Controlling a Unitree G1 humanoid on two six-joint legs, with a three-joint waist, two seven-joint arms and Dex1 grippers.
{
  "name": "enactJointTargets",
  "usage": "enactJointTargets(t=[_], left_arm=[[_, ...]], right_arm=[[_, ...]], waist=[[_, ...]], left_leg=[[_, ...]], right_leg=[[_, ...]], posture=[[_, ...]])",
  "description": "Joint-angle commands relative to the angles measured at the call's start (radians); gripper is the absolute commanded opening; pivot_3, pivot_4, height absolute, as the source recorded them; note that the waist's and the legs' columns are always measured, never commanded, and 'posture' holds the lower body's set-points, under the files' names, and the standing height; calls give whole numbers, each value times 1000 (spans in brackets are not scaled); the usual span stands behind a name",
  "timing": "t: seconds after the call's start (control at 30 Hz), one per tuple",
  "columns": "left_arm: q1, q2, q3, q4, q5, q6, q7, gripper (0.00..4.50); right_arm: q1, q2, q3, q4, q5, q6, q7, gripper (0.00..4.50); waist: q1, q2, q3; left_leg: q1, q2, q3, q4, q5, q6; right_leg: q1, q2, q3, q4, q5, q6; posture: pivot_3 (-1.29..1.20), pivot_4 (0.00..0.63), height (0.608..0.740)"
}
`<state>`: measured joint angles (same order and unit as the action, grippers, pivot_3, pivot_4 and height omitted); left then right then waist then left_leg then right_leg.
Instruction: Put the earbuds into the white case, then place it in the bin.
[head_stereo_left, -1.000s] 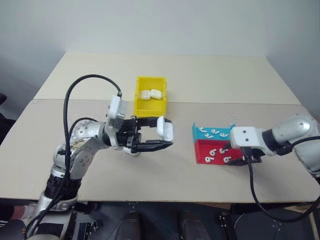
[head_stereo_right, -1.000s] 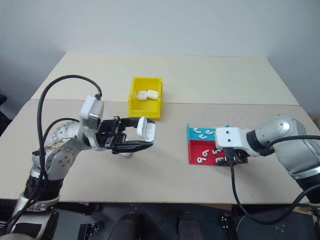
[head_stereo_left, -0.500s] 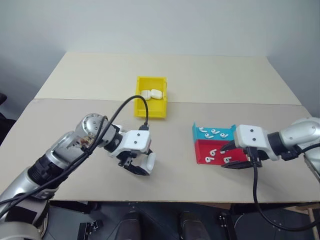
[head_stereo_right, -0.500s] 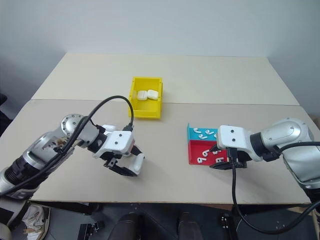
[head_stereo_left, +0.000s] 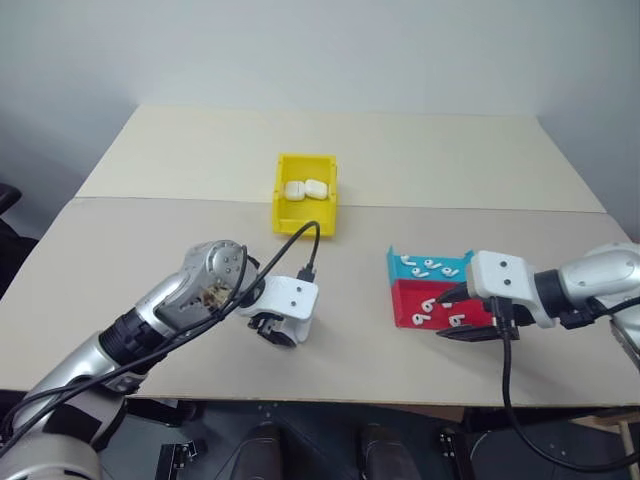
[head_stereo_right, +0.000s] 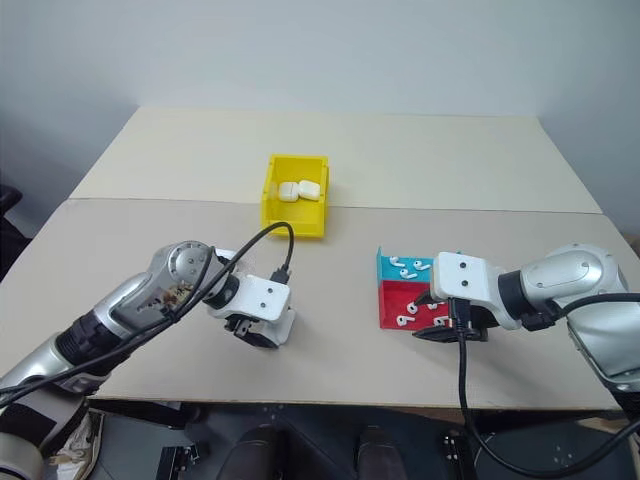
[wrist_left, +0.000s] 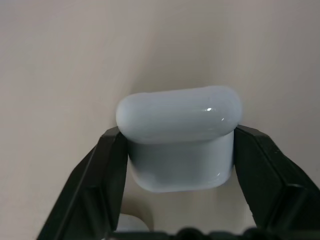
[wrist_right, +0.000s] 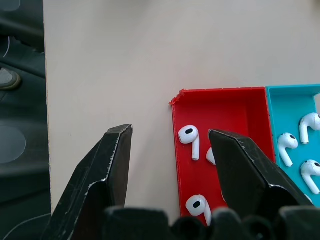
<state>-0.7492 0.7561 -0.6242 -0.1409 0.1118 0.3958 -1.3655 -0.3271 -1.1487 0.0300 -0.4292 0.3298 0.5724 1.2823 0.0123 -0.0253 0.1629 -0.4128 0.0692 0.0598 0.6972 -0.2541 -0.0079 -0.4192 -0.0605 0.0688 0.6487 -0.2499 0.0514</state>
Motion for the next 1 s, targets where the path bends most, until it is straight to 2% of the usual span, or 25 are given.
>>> enactJointTargets(t=[0.03,0.27,0.6,1.0], left_arm=[[7,-3,-7,2,33,0,-8,4437],[9,-16,3,7,51,24,-11,4478],[-96,-11,-51,-13,69,279,-133,4478],[-132,-22,-76,-17,60,380,-148,4478]], right_arm=[[2,-15,-39,-37,21,17,-13,2872],[12,-14,-50,-57,34,23,-33,2872],[7,-2,-31,-59,38,22,-59,2872],[18,7,-30,-63,43,19,-76,2872]], waist=[[-1,0,0],[0,1,0],[-9,1,0],[-9,1,0]], left_leg=[[1,0,0,0,0,0],[0,0,0,0,0,0],[-1,0,0,-1,0,0],[-2,0,0,0,0,0]], right_leg=[[0,0,0,0,0,0],[0,0,0,0,0,0],[-2,0,0,0,0,0],[-2,0,0,0,0,0]], posture=[[0,150,740],[0,150,740],[0,150,740],[0,150,740]])
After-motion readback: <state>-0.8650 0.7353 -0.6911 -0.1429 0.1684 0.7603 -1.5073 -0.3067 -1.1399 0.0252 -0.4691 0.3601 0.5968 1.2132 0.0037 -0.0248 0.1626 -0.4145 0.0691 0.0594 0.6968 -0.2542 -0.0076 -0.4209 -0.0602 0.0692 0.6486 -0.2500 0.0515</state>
